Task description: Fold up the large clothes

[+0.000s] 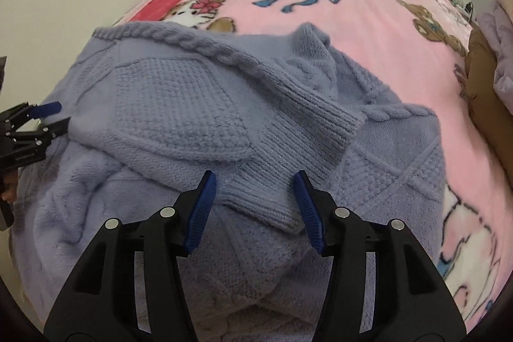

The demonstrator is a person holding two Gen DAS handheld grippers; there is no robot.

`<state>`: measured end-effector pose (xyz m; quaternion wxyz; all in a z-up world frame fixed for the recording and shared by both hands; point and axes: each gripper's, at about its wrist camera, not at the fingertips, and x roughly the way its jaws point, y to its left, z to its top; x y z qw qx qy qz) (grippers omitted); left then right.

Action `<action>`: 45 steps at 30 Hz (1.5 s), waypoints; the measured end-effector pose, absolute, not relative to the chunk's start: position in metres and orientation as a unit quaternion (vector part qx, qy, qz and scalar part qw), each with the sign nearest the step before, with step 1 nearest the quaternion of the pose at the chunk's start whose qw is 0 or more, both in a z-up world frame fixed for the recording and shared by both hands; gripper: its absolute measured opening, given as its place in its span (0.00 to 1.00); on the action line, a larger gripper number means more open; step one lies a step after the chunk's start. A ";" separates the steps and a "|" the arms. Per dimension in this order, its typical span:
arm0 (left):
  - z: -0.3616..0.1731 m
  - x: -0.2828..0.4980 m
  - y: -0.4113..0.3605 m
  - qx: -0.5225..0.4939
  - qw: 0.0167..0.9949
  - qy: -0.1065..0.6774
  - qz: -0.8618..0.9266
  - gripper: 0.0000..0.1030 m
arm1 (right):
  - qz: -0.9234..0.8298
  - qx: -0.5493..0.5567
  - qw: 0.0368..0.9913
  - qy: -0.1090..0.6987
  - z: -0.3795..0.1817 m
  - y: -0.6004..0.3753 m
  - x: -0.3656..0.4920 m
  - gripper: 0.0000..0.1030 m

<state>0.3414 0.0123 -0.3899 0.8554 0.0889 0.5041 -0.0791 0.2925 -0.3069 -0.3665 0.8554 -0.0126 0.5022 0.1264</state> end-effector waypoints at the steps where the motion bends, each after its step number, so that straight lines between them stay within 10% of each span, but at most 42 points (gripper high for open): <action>1: -0.391 0.343 0.015 0.082 0.855 0.506 -0.079 0.68 | 0.125 -0.014 0.853 0.506 -0.369 -0.307 0.294 0.48; 17: -0.400 0.348 0.013 0.085 0.844 0.526 -0.067 0.72 | 0.108 0.002 0.843 0.527 -0.379 -0.307 0.303 0.54; 21: -0.393 0.348 0.019 0.074 0.843 0.527 -0.078 0.72 | 0.112 0.041 0.842 0.526 -0.367 -0.317 0.295 0.83; 45: -0.374 0.055 0.136 0.149 0.790 0.594 -0.028 0.85 | 0.061 -0.031 0.800 0.597 -0.355 -0.359 -0.038 0.81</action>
